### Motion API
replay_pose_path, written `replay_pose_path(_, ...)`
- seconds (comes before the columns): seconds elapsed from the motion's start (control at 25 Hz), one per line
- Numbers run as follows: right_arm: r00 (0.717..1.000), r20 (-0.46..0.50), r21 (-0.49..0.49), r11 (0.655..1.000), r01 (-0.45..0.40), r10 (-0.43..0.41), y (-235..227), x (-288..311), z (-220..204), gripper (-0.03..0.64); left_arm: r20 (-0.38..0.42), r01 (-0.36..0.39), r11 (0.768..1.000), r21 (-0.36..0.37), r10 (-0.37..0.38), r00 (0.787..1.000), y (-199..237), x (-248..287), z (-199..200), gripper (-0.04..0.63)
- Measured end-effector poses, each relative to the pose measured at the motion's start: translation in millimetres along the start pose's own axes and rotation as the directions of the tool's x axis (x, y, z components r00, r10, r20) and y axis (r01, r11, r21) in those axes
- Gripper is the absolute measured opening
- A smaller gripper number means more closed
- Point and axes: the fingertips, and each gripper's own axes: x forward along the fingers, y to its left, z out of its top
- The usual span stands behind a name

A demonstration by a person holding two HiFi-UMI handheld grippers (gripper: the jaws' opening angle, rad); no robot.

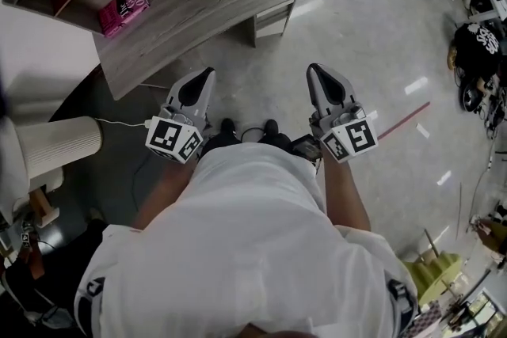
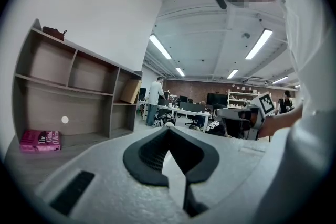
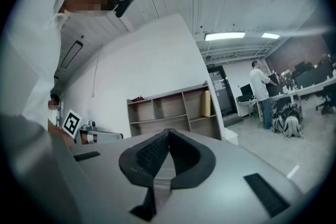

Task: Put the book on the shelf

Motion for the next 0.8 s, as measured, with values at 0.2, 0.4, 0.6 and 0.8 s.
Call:
replay_pose_path(0.2, 0.999, -0.010, -0.013, 0.999, -0.037, 0.037, 34, 30, 9, 0.015, -0.016, 0.097, 0.995, -0.014, -0.097, 0.995, 20, -19, 2, 0.012)
replay_pose_path(0.4, 0.998, -0.030, -0.037, 0.998, -0.051, 0.050, 48, 49, 8, 0.015, -0.015, 0.102, 0.995, -0.023, -0.102, 0.995, 41, -27, 6, 0.012)
replay_pose_path(0.6, 0.999, -0.030, -0.037, 0.998, -0.044, 0.043, 54, 60, 8, 0.015, -0.020, 0.070, 0.997, -0.025, -0.071, 0.997, 59, -26, 6, 0.012)
replay_pose_path(0.8, 0.998, -0.043, -0.080, 0.996, -0.049, 0.045, 55, 62, 17, 0.015, -0.007, 0.048, 0.999, -0.025, -0.048, 0.999, 61, -18, 11, 0.012)
